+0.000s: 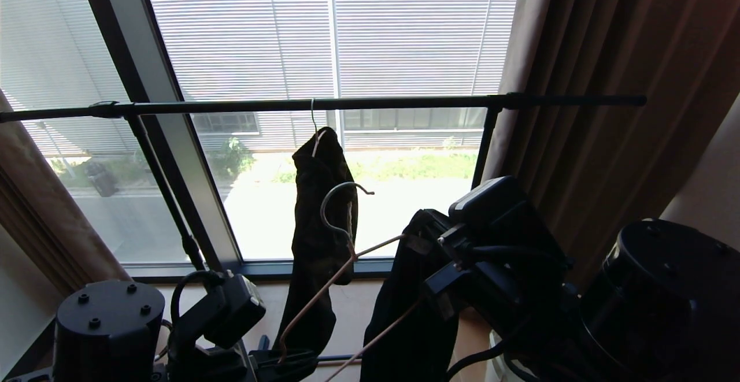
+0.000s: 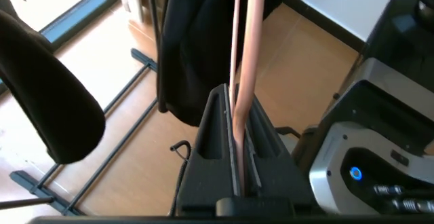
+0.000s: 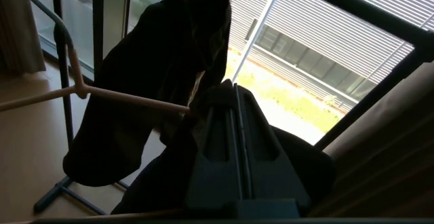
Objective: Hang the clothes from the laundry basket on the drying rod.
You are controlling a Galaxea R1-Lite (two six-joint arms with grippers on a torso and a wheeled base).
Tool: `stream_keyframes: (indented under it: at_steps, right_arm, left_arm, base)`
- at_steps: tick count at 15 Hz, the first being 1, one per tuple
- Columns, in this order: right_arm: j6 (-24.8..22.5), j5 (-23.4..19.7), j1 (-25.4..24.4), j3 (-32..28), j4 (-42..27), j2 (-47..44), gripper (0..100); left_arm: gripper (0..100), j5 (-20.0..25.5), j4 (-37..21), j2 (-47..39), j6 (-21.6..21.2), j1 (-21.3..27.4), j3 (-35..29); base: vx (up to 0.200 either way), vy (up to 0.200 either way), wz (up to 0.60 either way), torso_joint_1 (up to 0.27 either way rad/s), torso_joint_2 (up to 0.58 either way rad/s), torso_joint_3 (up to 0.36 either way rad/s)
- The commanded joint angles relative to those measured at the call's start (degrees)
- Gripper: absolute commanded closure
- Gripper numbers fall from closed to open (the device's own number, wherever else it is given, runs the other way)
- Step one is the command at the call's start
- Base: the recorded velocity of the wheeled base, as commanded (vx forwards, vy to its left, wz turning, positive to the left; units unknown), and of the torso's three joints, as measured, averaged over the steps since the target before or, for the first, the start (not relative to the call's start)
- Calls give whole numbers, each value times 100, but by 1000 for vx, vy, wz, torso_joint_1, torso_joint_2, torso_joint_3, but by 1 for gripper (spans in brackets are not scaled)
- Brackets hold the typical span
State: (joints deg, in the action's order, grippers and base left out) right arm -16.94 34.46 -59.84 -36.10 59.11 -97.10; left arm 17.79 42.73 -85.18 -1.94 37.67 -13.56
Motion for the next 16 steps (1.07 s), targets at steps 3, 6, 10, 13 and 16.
stream_keyframes:
  at_steps: [3, 6, 10, 13, 16]
  right_arm:
    - [-11, 8, -36, -73, -5, 103, 100]
    - [-11, 8, -142, -73, -5, 147, 100]
    - [-11, 105, -396, -64, 4, 156, 100]
    - [-2, 122, -599, -47, 4, 156, 100]
    - [-2, 122, -766, -20, 4, 156, 100]
  left_arm:
    - [100, -161, -10, -245, 0, 30, -262]
    - [100, -302, -19, -430, 0, 30, -402]
    - [100, -311, -10, -649, 0, 39, -631]
    - [100, -311, -10, -755, 0, 39, -736]
    - [100, -311, -10, -825, 0, 39, -789]
  base:
    - [0, 0, 0, 0, 0, 0]
    - [0, 0, 0, 0, 0, 0]
    - [0, 0, 0, 0, 0, 0]
    - [0, 0, 0, 0, 0, 0]
    - [0, 0, 0, 0, 0, 0]
